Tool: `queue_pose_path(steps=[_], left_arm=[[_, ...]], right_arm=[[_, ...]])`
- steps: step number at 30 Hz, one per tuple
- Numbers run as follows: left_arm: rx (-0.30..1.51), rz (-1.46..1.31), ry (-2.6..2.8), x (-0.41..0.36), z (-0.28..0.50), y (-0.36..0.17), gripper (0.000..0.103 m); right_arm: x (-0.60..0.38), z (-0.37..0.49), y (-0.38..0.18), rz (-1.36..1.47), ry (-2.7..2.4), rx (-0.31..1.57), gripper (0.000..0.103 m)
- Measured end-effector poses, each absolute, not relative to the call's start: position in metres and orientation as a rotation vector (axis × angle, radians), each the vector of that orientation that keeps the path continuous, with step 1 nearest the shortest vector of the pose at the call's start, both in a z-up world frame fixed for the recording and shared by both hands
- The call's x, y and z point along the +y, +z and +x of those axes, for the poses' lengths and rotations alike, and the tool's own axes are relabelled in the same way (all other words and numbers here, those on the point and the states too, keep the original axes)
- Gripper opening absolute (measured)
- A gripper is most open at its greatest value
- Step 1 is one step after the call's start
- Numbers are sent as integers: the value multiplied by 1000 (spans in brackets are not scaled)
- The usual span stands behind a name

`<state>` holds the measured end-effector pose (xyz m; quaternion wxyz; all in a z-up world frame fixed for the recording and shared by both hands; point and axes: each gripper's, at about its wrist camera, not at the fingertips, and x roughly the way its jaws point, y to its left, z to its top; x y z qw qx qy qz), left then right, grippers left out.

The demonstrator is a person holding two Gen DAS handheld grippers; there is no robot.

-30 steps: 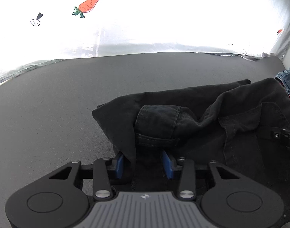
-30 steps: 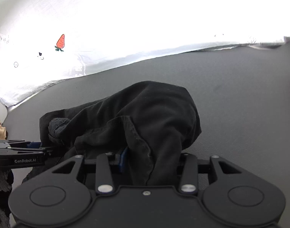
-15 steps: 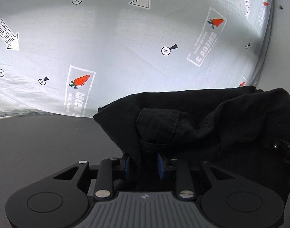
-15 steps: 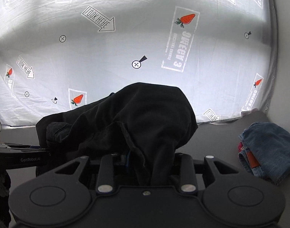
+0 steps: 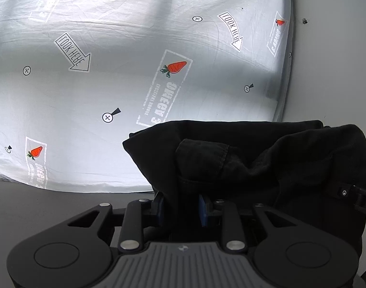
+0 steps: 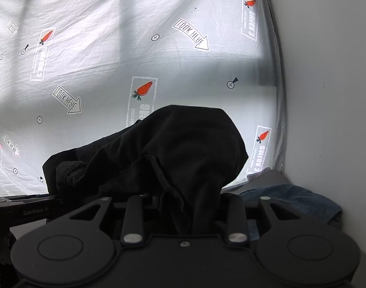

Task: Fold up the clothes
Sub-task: 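Carry the folded trousers with both tools onto the blue jeans and release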

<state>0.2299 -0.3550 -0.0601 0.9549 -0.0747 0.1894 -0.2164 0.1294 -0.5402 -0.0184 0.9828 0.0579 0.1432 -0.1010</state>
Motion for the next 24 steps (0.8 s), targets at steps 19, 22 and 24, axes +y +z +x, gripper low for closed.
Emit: queue_pose_path(steps=[19, 22, 24], left_arm=[[469, -126, -530, -623, 270, -33, 28], [493, -106, -527, -647, 291, -42, 25], [518, -90, -518, -662, 310, -54, 25]], right_arm=[[-834, 156, -15, 115, -265, 330, 35], [-855, 188, -30, 111, -262, 371, 35], [-868, 219, -43, 92, -255, 408, 36]])
